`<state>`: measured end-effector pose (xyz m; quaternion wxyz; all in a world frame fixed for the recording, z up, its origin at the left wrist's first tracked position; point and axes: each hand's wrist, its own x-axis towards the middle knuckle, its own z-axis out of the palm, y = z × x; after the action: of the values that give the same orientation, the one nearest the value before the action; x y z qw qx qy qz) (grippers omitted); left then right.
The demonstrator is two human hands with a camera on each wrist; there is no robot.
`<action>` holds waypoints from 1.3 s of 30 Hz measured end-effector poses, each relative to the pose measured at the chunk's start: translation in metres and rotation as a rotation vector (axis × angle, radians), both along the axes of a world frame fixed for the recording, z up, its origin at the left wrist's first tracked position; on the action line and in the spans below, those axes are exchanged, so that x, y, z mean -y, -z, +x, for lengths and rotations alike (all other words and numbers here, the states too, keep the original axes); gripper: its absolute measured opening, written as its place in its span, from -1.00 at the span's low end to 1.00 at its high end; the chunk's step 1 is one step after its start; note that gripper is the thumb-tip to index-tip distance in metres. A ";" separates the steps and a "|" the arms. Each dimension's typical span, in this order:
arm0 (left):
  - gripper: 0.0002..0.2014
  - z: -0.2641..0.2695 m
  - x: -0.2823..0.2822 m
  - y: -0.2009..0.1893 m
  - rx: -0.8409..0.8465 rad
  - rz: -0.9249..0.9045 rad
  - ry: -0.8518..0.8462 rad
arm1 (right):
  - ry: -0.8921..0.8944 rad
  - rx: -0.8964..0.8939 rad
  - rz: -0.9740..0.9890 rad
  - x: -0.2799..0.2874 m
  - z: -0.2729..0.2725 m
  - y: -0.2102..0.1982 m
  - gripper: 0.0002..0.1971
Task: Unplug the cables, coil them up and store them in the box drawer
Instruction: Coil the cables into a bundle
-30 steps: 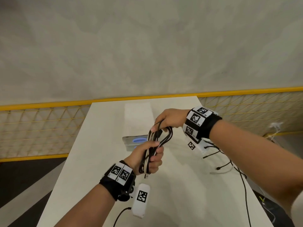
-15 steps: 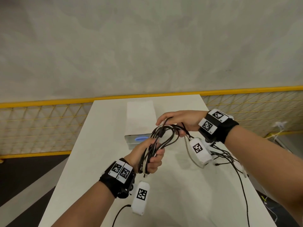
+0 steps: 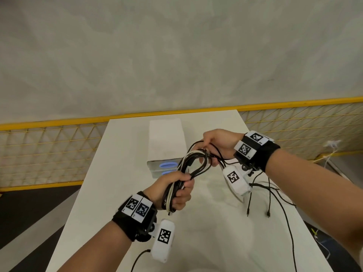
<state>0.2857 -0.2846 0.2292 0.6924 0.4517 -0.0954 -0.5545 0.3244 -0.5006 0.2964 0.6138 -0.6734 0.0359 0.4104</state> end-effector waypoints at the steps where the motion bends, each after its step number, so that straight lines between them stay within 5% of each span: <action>1: -0.75 0.001 -0.001 0.000 0.005 0.030 -0.036 | -0.001 -0.019 0.053 0.002 -0.002 -0.002 -0.66; 4: -0.78 0.004 0.001 -0.001 0.031 0.098 -0.143 | -0.082 0.083 -0.164 -0.006 -0.009 -0.006 -0.45; 6: -0.78 0.006 0.005 0.000 0.029 0.102 -0.200 | -0.080 0.186 -0.345 -0.017 -0.012 -0.007 -0.56; 12: -0.78 0.011 0.011 0.006 0.061 0.096 -0.173 | 0.021 0.339 -0.419 -0.023 -0.009 -0.005 -0.44; 16: -0.77 0.010 0.015 0.012 0.114 0.047 -0.100 | -0.012 0.310 -0.273 -0.026 -0.014 -0.005 -0.78; 20: -0.78 0.007 0.023 0.013 0.163 -0.003 -0.136 | 0.032 0.306 -0.201 -0.036 -0.021 -0.013 -0.82; 23: -0.63 0.010 0.026 0.014 0.297 0.066 -0.191 | 0.122 0.332 -0.184 -0.039 -0.021 -0.014 -0.30; 24: -0.65 0.010 0.027 0.011 0.342 0.087 -0.194 | 0.158 0.369 -0.158 -0.041 -0.021 -0.015 -0.28; 28: -0.69 0.011 0.037 -0.004 0.476 0.129 -0.192 | 0.358 0.404 -0.019 -0.052 -0.022 -0.017 -0.77; 31: -0.73 0.011 0.044 -0.008 0.512 0.127 -0.247 | 0.561 0.376 0.066 -0.060 -0.017 -0.012 -0.90; 36: -0.80 0.012 0.045 -0.007 0.470 0.108 -0.292 | 0.615 0.428 0.119 -0.065 -0.018 -0.008 -0.76; 39: -0.82 0.013 0.042 -0.006 0.421 0.055 -0.296 | 0.625 0.303 0.236 -0.064 -0.016 -0.010 -0.81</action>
<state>0.2987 -0.3265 0.2353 0.7183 0.5849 -0.1552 -0.3434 0.3087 -0.4370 0.3062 0.7815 -0.6075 0.1009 0.0999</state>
